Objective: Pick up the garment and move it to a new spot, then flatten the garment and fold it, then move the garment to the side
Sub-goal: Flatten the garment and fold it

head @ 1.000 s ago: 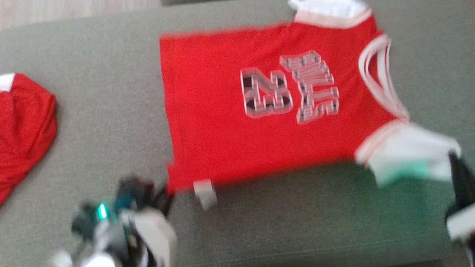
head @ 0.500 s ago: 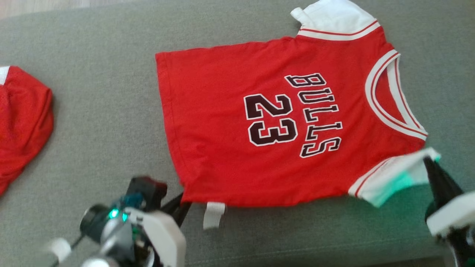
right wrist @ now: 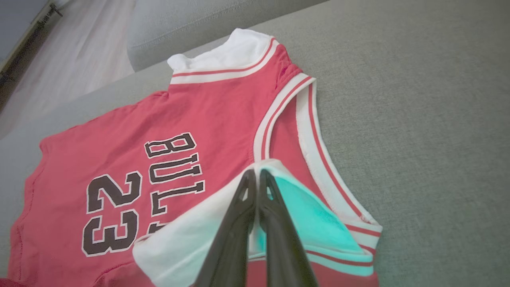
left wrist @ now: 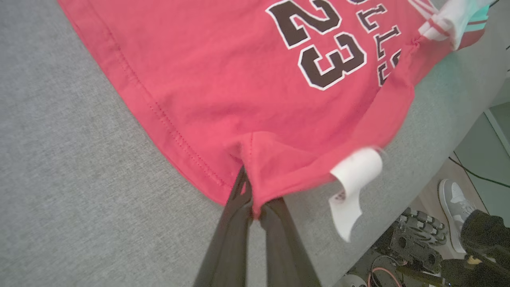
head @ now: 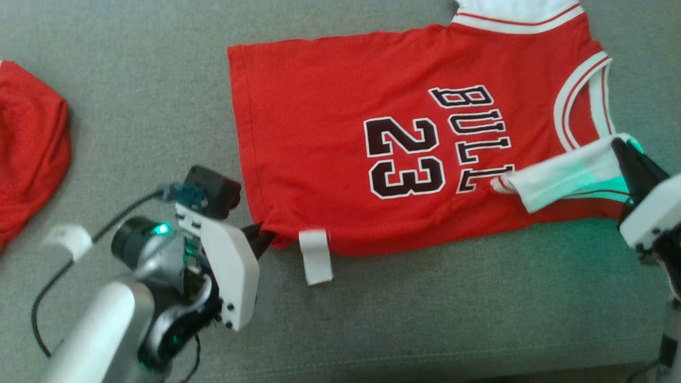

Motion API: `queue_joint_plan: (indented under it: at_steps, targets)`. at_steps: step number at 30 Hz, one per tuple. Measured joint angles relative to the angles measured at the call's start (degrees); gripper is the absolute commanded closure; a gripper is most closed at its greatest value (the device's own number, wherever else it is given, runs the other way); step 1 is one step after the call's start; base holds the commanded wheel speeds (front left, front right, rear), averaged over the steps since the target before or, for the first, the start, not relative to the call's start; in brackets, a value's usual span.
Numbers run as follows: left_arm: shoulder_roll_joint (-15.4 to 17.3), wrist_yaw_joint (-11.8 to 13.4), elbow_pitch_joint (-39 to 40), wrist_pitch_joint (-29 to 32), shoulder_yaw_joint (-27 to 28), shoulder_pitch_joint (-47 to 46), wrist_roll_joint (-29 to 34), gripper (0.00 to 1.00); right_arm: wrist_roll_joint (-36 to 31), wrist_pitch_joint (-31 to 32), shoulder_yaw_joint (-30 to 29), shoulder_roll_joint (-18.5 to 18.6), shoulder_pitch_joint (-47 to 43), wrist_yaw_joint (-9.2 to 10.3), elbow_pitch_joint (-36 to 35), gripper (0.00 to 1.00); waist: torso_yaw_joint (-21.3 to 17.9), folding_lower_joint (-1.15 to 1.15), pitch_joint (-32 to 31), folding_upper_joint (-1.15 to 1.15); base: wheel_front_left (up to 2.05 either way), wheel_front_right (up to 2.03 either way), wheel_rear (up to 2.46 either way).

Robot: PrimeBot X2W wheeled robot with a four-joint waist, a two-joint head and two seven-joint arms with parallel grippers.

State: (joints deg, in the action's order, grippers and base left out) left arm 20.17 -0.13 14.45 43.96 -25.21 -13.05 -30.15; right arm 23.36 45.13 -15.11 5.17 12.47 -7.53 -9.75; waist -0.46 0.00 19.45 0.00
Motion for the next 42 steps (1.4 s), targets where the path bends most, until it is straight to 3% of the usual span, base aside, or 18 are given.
queue_joint_plan:
  at_steps: [7, 18, 19, 20, 21, 27, 32, 38, 42]
  targets:
    - [0.20, -3.00, -5.38, 6.92, -0.74, -6.59, -3.68, 1.00, -1.79, 0.88, 2.12, 2.93, 5.63, 0.00, 5.56, 1.00, 0.58, 0.00, 2.22, 0.00, 0.00, 0.00, 0.00]
    - [-0.57, -2.83, -11.00, 10.26, -1.36, -12.44, -4.31, 1.00, -4.22, -0.57, 5.22, 4.70, 10.27, 0.00, 12.24, 1.00, 0.69, 0.00, 2.86, 0.00, 0.00, 0.00, 0.00]
    - [-0.53, -2.82, -11.27, 10.39, -1.33, -12.44, -4.31, 0.70, -4.54, -0.90, 5.36, 4.74, 10.51, 0.00, 12.56, 1.00, 0.67, 0.00, 2.80, 0.00, 0.00, 0.00, 0.00]
    - [-0.53, -2.81, -11.39, 10.39, -1.32, -12.44, -4.31, 0.20, -4.74, -1.56, 5.41, 4.76, 10.60, 0.00, 12.66, 0.79, 0.65, 0.00, 2.71, 0.00, 0.00, 0.00, 0.00]
    - [-0.53, -2.57, -11.52, 10.37, -1.22, -12.44, -4.31, 0.00, -4.92, -2.38, 5.41, 4.78, 10.63, 0.00, 12.78, 0.00, 0.65, 0.00, 2.62, 0.00, 0.00, 0.00, 0.00]
    - [0.59, -0.87, -12.62, 9.23, 0.66, -12.19, -4.22, 0.00, -7.39, -5.48, 3.57, 5.41, 11.54, 0.00, 14.16, 0.00, 0.43, 0.00, 1.22, 0.00, 0.00, 0.00, 0.00]
    - [1.18, 0.05, -10.07, 6.73, 2.05, -8.63, -4.49, 0.00, -7.37, -5.88, 4.91, 8.48, 10.49, 0.00, 11.29, 0.00, 0.17, 0.00, -0.20, 0.00, 0.00, 0.00, 0.00]
    - [0.49, 1.75, -5.36, 3.47, 2.34, -1.55, -5.93, 0.00, -7.38, -4.01, 8.88, 13.84, 0.46, 0.00, 5.50, 0.00, -0.10, 0.00, 0.04, 0.00, 0.00, 0.00, 0.00]
    - [-0.65, 2.69, -4.58, 1.47, 2.09, -0.06, -5.53, 0.00, -7.13, -2.68, 9.53, 15.11, -2.88, 0.00, 4.97, 0.00, -0.23, 0.00, 1.60, 0.00, 0.00, 0.00, 0.00]
